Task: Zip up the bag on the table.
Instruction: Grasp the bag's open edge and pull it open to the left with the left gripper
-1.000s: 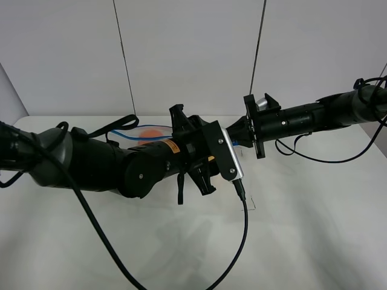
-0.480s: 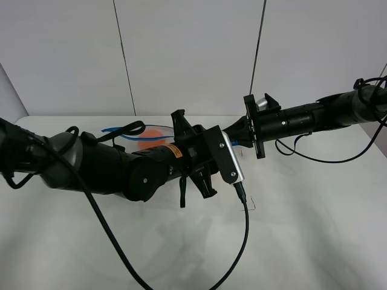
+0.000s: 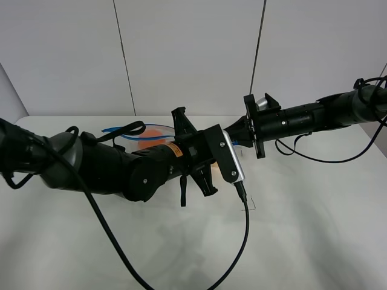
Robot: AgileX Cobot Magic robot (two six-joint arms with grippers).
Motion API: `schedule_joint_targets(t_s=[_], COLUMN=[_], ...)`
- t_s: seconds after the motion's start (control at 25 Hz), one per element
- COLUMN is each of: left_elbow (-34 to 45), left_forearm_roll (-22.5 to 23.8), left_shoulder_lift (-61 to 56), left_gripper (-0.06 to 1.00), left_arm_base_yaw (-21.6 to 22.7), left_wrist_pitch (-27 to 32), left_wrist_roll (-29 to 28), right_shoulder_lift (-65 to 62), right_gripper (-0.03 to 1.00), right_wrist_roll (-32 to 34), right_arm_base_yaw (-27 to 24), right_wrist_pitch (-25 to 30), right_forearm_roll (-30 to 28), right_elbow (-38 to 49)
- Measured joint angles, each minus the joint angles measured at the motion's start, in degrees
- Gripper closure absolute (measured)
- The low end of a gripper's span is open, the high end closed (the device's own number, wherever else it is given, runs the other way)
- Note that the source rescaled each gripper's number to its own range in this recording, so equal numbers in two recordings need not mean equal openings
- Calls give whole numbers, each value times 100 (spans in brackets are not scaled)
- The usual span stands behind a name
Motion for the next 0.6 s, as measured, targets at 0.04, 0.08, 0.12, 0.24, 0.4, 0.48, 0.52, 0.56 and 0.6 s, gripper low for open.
schedule_joint_targets(t_s=[0.04,0.08,0.12,0.24,0.4,0.48,0.52,0.56,0.6], left_elbow=[0,0,0,0,0,0,0,0,0], left_forearm_roll=[0,0,0,0,0,1,1,1,1], left_shoulder_lift=[0,0,0,0,0,0,0,0,0], left_gripper=[82,82,82,84,94,94,94,94,94], left_arm_base_yaw=[0,0,0,0,0,0,0,0,0], left_wrist_pitch=[0,0,0,0,54,99,104,109,116], left_wrist_roll=[0,0,0,0,5,16,16,16,18], right_shoulder_lift=[0,0,0,0,0,0,0,0,0], right_gripper=[96,96,96,96,96,96,96,96,96], right_wrist_roll=[0,0,0,0,0,0,4,4,4], right_arm_base_yaw=[0,0,0,0,0,0,0,0,0], right_wrist_pitch=[-4,-4,-4,-4,-4,-4,-4,-4,-4], right_forearm_roll=[0,0,0,0,0,-5,-5,-5,-5], right_elbow=[0,0,0,0,0,0,0,0,0])
